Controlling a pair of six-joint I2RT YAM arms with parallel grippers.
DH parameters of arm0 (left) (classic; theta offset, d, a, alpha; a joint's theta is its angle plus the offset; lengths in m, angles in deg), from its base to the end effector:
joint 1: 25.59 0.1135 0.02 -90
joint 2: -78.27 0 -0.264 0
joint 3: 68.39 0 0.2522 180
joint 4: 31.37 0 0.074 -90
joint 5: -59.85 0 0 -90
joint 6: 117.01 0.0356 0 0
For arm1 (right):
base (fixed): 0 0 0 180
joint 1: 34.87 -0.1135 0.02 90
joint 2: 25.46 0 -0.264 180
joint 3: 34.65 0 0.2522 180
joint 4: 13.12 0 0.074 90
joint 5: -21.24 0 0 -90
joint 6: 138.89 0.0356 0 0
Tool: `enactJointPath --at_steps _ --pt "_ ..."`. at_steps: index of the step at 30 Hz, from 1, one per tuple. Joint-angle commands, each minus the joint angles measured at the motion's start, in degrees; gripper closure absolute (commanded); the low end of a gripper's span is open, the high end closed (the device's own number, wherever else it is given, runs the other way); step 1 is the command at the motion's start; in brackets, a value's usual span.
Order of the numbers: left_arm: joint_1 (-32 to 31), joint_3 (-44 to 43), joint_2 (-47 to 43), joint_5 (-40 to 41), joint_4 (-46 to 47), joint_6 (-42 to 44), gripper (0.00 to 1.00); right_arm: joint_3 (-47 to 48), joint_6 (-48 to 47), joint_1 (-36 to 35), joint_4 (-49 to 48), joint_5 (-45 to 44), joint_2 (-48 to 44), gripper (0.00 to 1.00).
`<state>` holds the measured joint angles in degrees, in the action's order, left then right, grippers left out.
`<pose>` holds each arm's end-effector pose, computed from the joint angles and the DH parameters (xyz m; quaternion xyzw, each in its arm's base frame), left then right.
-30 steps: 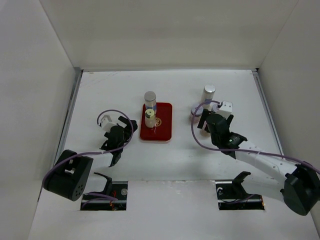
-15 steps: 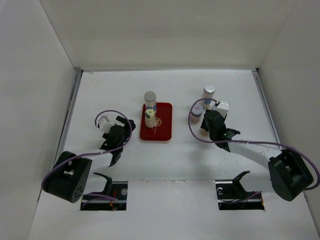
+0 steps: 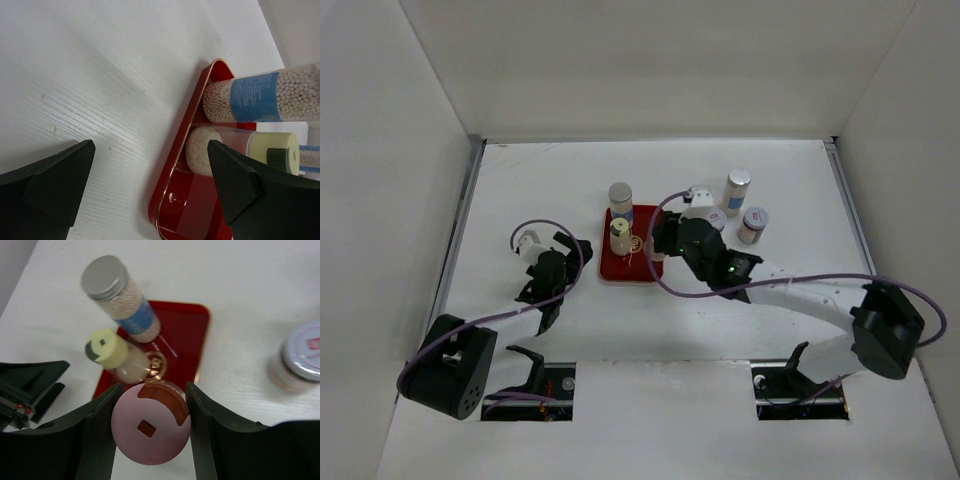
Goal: Organize the condiment bottles
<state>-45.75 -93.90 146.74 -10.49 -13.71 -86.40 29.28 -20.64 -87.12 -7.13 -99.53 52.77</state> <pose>0.1965 -0.0594 0.1413 -0.3655 0.7534 -0.2265 0.4975 0.2034 0.2329 0.2734 -0.0162 0.8054 0.1899 0.5612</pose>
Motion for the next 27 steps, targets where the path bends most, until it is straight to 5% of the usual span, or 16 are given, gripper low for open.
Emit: enactJointPath --at_steps 1,16,21,27 --pt "0.35 -0.29 -1.05 -0.5 1.71 0.25 0.0 5.71 0.14 -2.54 -6.37 2.99 7.0 0.54" --pt "0.17 -0.47 1.84 -0.85 3.03 0.33 0.0 17.94 0.58 -8.61 -6.56 0.8 26.26 0.51" --pt "0.26 -0.21 2.29 -1.12 3.21 0.33 0.0 18.56 -0.47 -9.93 -6.29 -0.44 27.15 0.34" --pt "0.43 -0.29 2.47 -1.12 3.21 0.25 0.0 15.67 -1.53 -10.2 -6.12 -0.87 21.36 0.25"
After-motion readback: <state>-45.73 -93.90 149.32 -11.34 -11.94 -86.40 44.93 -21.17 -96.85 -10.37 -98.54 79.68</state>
